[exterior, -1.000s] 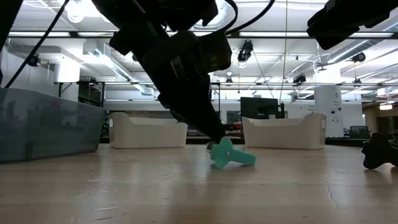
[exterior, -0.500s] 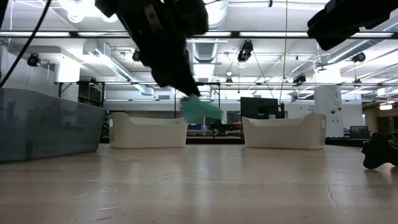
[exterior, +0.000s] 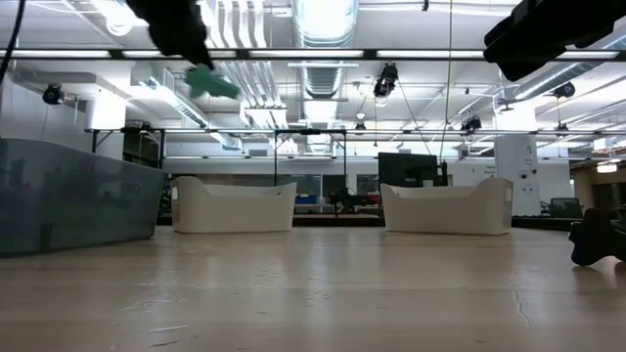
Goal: Pick and place Stapler, Stapler remover, tape
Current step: Put the left blue staple remover into the black bin
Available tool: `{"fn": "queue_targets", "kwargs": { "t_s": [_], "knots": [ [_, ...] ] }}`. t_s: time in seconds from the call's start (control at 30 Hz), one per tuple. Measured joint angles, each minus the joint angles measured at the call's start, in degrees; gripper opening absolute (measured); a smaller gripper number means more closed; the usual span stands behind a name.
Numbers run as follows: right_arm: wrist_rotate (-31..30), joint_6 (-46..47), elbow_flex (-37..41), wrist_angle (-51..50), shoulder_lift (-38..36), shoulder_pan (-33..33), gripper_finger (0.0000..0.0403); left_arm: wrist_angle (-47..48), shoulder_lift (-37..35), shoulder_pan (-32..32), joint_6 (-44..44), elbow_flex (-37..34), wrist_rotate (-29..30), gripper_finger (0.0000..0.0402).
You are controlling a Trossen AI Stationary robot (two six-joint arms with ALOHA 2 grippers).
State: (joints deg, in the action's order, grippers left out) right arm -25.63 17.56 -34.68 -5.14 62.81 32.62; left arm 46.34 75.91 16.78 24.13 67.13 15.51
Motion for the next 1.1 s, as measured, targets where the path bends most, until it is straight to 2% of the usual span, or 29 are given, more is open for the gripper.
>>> {"fn": "queue_targets", "kwargs": {
  "t_s": [0.27,0.37,0.83,1.1],
  "knots": [
    [0.00,0.01,0.00,0.04,0.00,-0.02,0.0008,15.38,-7.41,1.35,12.38,-1.31,1.43,0.0007],
    [0.00,0.01,0.00,0.06,0.00,-0.02,0.0008,18.27,-8.97,1.66,15.24,-2.63,2.45,0.0003],
    [0.02,0.01,0.07,0.06,0.00,-0.07,0.0008,18.56,-11.40,1.80,22.90,-13.59,1.89,0.0003],
    [0.01,0.01,0.09,0.08,0.00,-0.07,0.0008,8.60,-11.40,1.80,24.91,-23.50,-1.24,0.0007]
  ]
}}
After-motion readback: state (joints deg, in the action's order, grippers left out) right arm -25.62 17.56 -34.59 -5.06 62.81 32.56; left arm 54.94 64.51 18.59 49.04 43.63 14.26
